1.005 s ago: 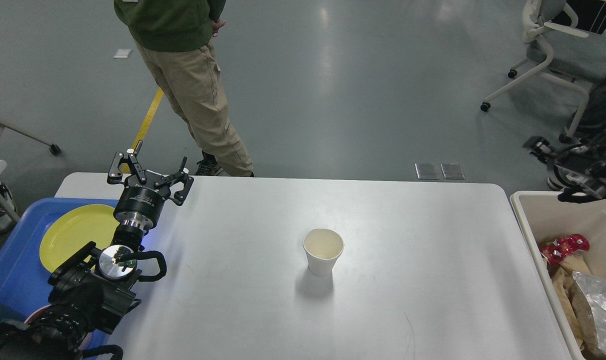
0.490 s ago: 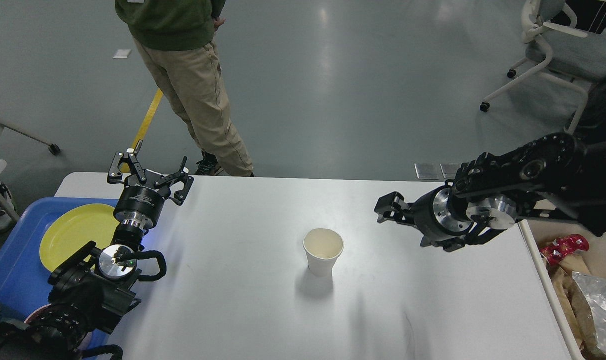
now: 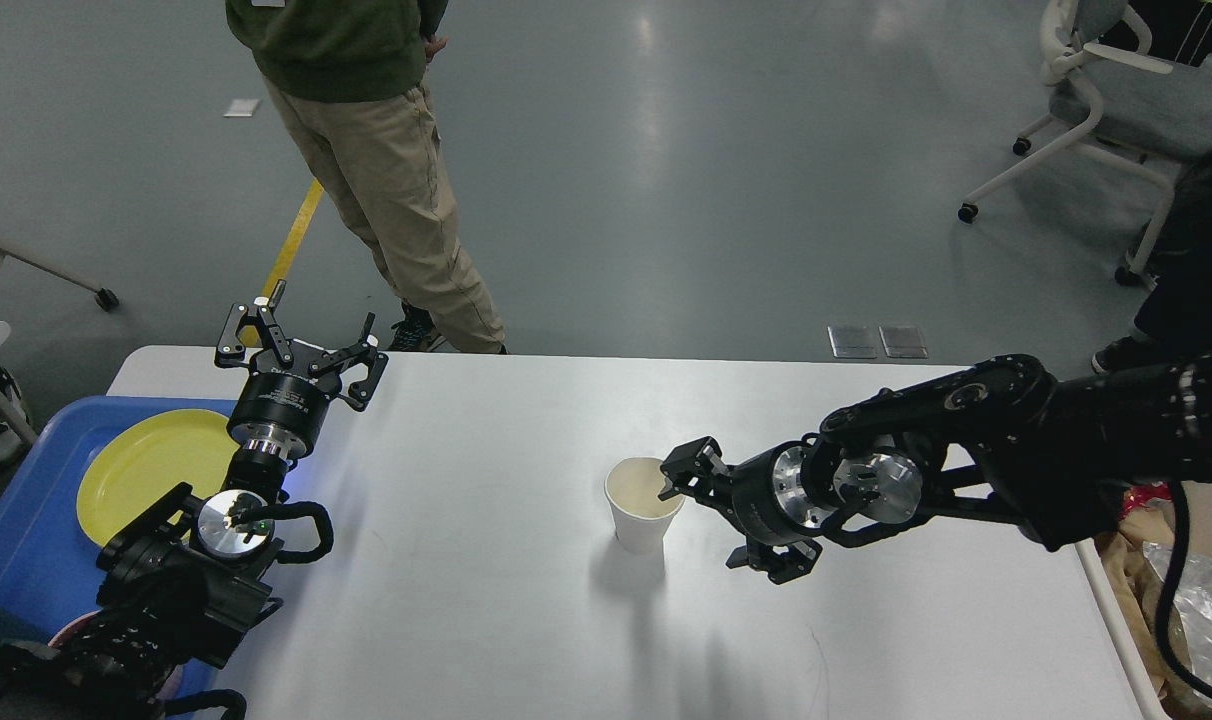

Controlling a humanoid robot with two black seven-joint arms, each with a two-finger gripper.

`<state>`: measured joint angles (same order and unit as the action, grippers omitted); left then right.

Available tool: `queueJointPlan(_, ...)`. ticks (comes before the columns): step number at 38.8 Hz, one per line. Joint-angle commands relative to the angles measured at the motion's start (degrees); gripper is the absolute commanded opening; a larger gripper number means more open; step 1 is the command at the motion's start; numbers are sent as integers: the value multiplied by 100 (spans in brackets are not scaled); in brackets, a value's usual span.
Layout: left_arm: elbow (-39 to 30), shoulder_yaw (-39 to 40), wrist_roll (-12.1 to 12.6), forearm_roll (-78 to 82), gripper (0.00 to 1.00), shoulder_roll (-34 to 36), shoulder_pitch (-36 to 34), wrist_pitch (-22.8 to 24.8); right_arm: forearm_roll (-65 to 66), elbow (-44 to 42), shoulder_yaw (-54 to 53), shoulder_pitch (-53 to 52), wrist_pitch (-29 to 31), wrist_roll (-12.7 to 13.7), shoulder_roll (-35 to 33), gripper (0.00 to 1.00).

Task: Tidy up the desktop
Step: 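Move the right gripper over the table to the paper cup, then grasp the paper cup with the right gripper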

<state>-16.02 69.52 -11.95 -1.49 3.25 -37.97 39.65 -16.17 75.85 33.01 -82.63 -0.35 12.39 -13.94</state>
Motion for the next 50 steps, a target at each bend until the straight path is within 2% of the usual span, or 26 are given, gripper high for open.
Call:
queueJointPlan(1, 2, 0, 0, 0, 96, 0, 0, -2, -62, -395, -67, 185, -167, 1, 198, 100)
queueJointPlan(13, 2, 0, 0, 0, 96, 0, 0, -2, -62, -633, -348, 660, -544, -17, 488, 100)
queueJointPlan(16, 2, 0, 0, 0, 96, 0, 0, -2, -62, -729, -445, 845, -755, -122, 550, 98)
queueJointPlan(21, 2, 0, 0, 0, 96, 0, 0, -2, -62, -835, -524, 1029, -1063, -491, 629, 89)
queueJointPlan(24, 2, 0, 0, 0, 96, 0, 0, -2, -62, -861, -524, 1073, -1186, -676, 656, 76)
queueJointPlan(25, 2, 0, 0, 0, 96, 0, 0, -2, -62, -888, -524, 1100, -1256, -746, 664, 66)
queueJointPlan(29, 2, 0, 0, 0, 96, 0, 0, -2, -53, -905, -480, 1152, -1310, -746, 664, 36)
queueJointPlan(31, 2, 0, 0, 0, 96, 0, 0, -2, -1, -879, -480, 1222, -1292, -764, 664, 28)
queueJointPlan(32, 2, 0, 0, 0, 96, 0, 0, -2, 26, -853, -480, 1232, -1266, -764, 664, 18)
queueJointPlan(33, 2, 0, 0, 0, 96, 0, 0, -2, 43, -844, -480, 1232, -1257, -764, 664, 2)
queueJointPlan(50, 2, 0, 0, 0, 96, 0, 0, -2, 44, -765, -471, 1153, -1301, -729, 814, 0)
